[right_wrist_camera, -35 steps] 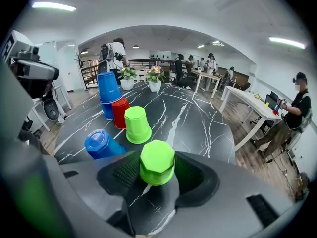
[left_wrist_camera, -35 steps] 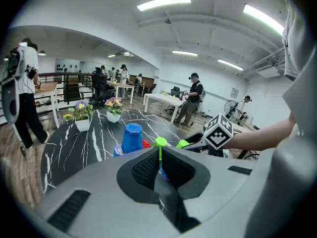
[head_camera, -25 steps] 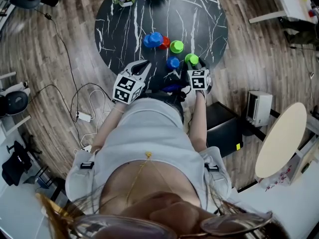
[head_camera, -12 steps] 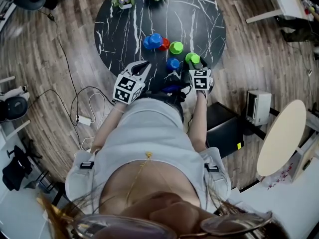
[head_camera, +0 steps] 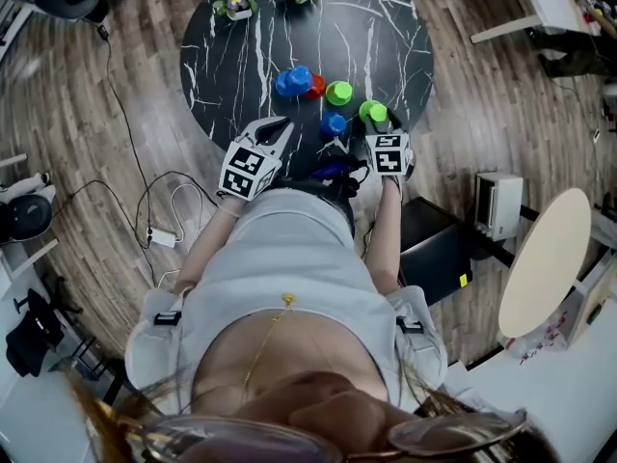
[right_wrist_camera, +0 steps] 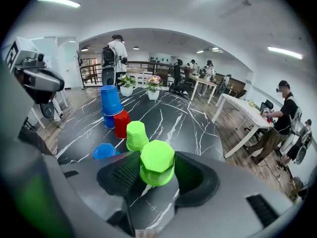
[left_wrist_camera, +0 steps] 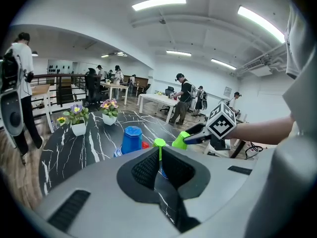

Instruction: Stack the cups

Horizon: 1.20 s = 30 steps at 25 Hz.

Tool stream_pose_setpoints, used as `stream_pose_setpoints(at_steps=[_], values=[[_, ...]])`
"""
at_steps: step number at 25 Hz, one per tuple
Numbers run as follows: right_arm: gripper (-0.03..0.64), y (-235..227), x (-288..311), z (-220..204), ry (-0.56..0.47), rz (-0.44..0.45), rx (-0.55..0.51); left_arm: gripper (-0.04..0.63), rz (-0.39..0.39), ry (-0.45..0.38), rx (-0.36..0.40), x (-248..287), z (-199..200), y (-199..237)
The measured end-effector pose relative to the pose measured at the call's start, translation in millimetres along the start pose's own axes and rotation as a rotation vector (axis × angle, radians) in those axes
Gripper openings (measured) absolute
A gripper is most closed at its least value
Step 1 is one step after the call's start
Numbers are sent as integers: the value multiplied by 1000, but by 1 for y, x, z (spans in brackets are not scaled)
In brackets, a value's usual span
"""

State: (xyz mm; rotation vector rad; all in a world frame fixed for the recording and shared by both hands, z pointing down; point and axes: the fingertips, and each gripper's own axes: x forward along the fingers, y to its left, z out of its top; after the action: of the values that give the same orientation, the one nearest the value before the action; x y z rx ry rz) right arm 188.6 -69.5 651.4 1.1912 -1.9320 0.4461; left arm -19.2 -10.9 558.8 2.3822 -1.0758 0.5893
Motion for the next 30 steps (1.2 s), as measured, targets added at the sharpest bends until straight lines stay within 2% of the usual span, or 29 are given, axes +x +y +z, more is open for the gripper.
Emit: stream_pose_setpoints(at_steps=[13, 30], values=[[224, 1, -16, 33, -53, 16, -7, 38, -23, -5, 11, 3, 4, 3], [222, 23, -11, 70, -92, 67, -61, 38, -4, -25, -7, -5, 5, 17]])
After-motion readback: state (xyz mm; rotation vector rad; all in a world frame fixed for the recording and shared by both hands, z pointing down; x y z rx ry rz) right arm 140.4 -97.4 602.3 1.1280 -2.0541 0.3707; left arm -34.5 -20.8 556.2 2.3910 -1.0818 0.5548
